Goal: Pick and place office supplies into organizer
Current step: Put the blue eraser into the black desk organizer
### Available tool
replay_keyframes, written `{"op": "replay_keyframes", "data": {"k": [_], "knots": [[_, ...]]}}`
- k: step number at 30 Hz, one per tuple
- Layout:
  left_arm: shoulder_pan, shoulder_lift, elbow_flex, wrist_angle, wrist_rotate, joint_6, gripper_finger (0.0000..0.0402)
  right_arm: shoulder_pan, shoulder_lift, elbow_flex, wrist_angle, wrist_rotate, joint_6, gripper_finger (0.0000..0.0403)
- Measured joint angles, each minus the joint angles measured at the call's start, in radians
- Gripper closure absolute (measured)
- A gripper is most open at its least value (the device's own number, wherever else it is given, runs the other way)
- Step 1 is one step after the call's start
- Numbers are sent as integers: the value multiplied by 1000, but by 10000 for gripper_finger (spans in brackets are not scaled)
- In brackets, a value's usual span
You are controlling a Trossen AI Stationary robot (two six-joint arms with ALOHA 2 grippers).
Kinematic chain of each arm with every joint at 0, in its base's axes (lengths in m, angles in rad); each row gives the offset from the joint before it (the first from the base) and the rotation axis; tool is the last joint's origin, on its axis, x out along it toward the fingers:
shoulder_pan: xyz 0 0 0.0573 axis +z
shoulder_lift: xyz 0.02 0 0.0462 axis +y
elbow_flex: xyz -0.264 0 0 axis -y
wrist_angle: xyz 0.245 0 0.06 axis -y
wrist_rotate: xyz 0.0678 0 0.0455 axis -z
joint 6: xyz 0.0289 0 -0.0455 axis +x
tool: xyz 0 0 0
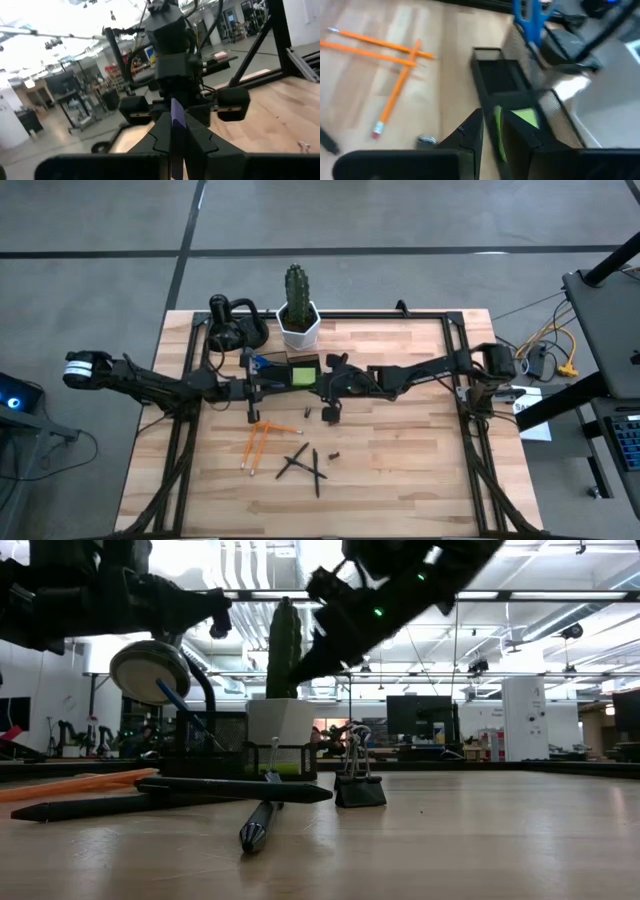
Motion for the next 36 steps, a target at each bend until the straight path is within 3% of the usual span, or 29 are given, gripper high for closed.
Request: {"op": "replay_keyframes", "data": {"k": [6, 15, 24, 30, 36], "knots": [[0, -10, 4, -67, -38, -44, 396, 0, -77, -192, 260, 99, -24, 351], [-5, -9, 18, -114, -190, -76, 396, 2, -186, -461, 691, 87, -155, 355], [-40, -5, 64, -271, -271, -117, 394, 1, -197, -477, 694, 85, -160, 355], [-82, 11, 136, -462, -399, -194, 394, -1, -197, -477, 690, 86, -163, 355], [-137, 44, 158, -482, -500, -224, 394, -1, -196, -479, 689, 86, -164, 355]]}}
